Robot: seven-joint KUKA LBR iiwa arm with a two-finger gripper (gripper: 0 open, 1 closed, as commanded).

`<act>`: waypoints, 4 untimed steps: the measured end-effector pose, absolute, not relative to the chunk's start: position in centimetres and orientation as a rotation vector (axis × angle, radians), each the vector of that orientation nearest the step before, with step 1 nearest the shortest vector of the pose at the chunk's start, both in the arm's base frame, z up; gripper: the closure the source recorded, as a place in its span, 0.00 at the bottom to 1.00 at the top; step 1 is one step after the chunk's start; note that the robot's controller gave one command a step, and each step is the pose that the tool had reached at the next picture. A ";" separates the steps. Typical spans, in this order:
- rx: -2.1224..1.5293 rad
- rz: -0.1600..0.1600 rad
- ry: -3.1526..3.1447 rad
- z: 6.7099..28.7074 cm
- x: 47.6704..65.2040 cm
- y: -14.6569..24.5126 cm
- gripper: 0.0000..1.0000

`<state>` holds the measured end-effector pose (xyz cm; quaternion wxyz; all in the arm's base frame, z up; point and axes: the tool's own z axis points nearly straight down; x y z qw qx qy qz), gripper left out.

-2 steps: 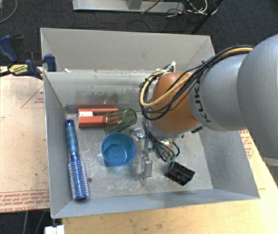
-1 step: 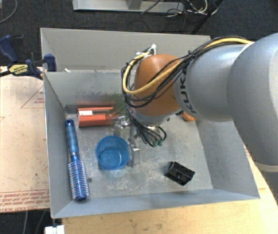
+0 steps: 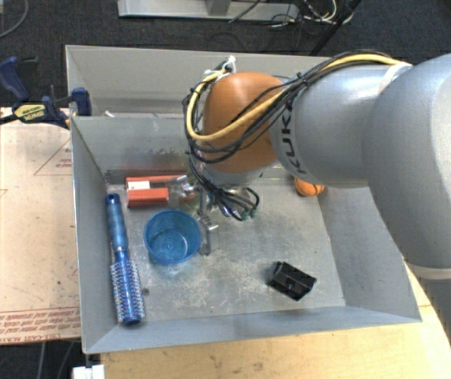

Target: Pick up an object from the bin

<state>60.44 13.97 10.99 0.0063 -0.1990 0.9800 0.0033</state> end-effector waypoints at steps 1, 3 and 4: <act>-0.738 0.009 3.055 7.8 58.4 16.1 0.00; -0.995 0.010 2.964 7.1 56.6 16.2 1.00; -0.995 0.010 2.964 7.1 56.6 16.2 1.00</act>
Offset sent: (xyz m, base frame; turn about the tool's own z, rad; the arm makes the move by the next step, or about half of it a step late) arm -0.0385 0.0222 -0.0383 -0.2498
